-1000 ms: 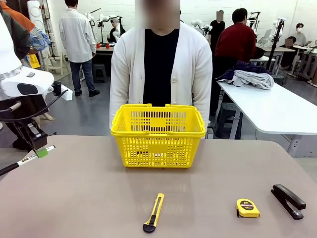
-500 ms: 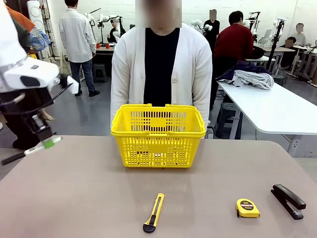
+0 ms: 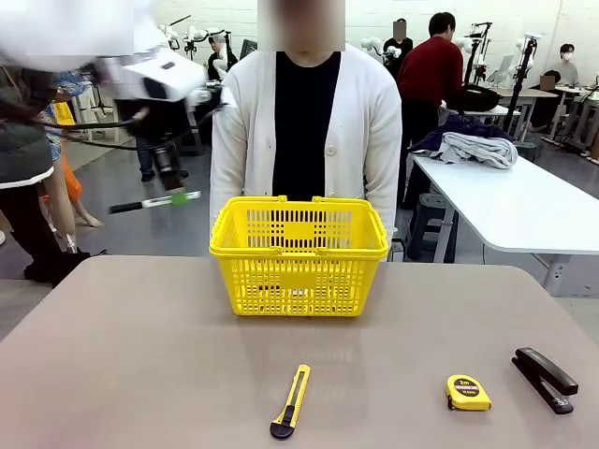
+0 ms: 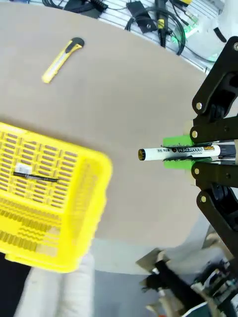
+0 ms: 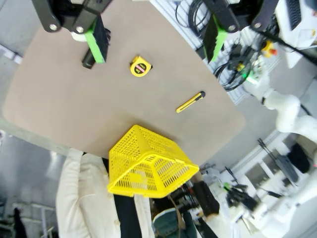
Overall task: Place the items the person wants into the basket.
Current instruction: Pick up the item the person points to and place it in the Market Basket.
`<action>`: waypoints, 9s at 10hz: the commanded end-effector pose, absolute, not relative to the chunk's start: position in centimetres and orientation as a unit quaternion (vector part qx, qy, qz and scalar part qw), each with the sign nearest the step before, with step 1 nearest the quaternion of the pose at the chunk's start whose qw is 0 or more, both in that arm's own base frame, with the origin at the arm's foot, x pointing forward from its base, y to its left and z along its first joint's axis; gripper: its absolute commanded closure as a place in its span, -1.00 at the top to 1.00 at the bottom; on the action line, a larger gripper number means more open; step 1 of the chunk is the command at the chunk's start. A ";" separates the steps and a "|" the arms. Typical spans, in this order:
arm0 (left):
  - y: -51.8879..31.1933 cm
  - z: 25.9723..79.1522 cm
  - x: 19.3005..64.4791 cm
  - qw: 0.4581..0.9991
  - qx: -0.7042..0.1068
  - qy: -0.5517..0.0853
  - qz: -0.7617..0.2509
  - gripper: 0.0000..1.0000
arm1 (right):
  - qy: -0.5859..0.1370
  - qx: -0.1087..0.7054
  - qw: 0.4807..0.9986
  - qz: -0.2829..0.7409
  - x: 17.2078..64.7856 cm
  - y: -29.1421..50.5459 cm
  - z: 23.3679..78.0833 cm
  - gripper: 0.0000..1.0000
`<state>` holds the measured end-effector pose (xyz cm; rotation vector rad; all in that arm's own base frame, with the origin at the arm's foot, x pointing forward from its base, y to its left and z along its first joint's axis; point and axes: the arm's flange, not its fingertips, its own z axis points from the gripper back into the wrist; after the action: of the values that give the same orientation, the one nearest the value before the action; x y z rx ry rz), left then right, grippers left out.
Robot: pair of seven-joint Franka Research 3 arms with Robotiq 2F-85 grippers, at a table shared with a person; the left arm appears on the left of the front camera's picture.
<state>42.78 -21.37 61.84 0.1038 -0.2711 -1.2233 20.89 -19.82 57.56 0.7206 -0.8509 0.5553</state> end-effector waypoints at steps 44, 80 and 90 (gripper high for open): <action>-40.5 42.8 67.5 0.693 -0.061 -0.019 -0.719 1.00 | -0.409 0.344 0.803 0.264 21.1 -19.8 57.7 1.00; -9.7 57.5 37.5 0.717 -0.162 -0.260 -0.626 1.00 | -0.409 0.344 0.803 0.264 21.1 -19.8 57.7 1.00; 10.7 53.3 33.7 0.709 -0.262 -0.411 -0.509 1.00 | -0.409 0.344 0.803 0.264 21.1 -19.8 57.7 1.00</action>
<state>34.48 11.01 53.67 -0.5631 -0.8769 -1.0949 20.86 -19.84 57.56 0.7207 -0.8501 0.5548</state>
